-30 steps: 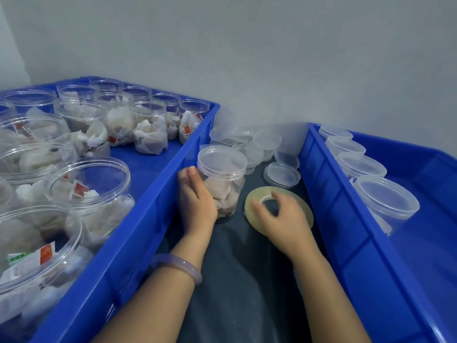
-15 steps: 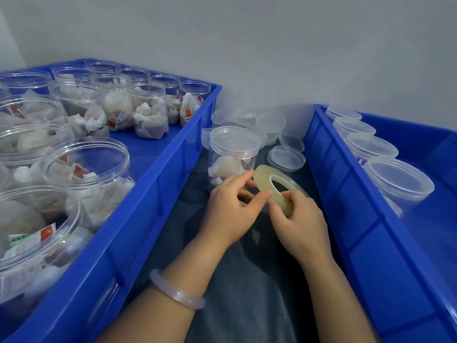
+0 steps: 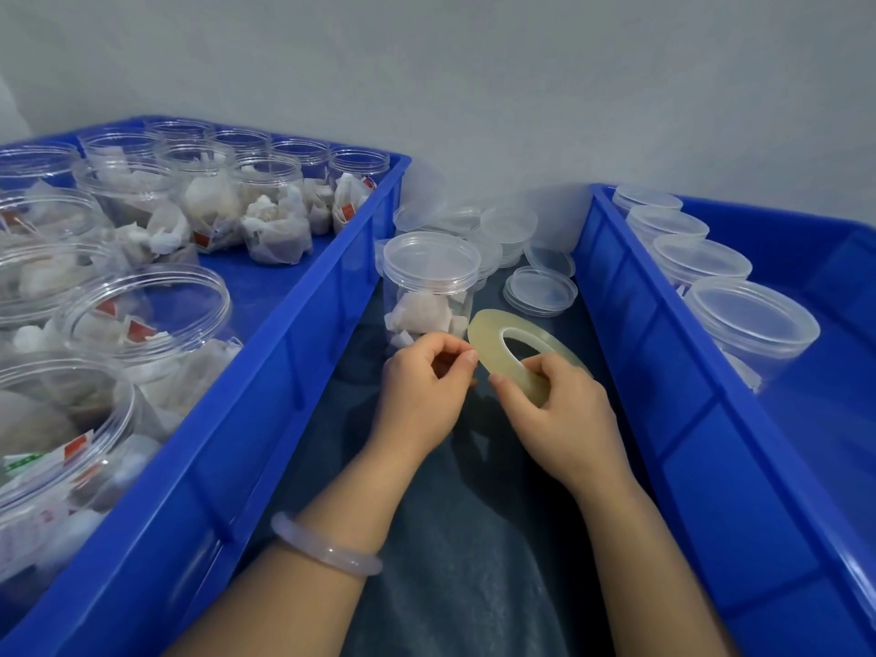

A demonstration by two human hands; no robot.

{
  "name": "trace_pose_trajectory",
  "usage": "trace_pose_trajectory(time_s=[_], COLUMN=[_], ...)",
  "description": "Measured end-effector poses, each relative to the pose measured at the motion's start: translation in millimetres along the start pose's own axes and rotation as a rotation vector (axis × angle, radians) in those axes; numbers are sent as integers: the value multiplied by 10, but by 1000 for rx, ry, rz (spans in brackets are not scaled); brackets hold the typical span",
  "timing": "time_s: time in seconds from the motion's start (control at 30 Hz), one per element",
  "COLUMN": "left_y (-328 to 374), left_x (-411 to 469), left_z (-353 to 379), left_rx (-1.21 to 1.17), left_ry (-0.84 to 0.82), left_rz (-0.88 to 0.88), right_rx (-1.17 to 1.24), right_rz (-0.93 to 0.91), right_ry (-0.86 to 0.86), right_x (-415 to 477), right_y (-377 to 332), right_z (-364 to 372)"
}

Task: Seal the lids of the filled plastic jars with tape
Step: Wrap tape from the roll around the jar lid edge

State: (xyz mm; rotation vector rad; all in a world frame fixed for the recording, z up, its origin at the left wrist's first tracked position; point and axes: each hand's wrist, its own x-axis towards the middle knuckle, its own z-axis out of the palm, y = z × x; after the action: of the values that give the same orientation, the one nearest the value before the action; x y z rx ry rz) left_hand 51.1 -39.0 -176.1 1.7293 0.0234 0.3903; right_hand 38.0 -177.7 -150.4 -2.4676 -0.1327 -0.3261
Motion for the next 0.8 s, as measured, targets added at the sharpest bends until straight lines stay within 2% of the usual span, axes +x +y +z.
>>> trace_pose_trajectory(time_s=[0.3, 0.5, 0.7, 0.8], left_y=[67, 155, 108, 81], left_x=[1, -54, -21, -30], left_z=[-13, -2, 14, 5], left_rx=[-133, -260, -190, -128], left_ry=[-52, -156, -34, -8], left_rz=[-80, 2, -66, -44], right_rx=[7, 59, 80, 136], right_rz=[7, 40, -105, -95], right_ry=[-70, -26, -195, -341], right_x=[2, 35, 20, 49], right_y=[12, 44, 113, 116], right_z=[-62, -32, -71, -76])
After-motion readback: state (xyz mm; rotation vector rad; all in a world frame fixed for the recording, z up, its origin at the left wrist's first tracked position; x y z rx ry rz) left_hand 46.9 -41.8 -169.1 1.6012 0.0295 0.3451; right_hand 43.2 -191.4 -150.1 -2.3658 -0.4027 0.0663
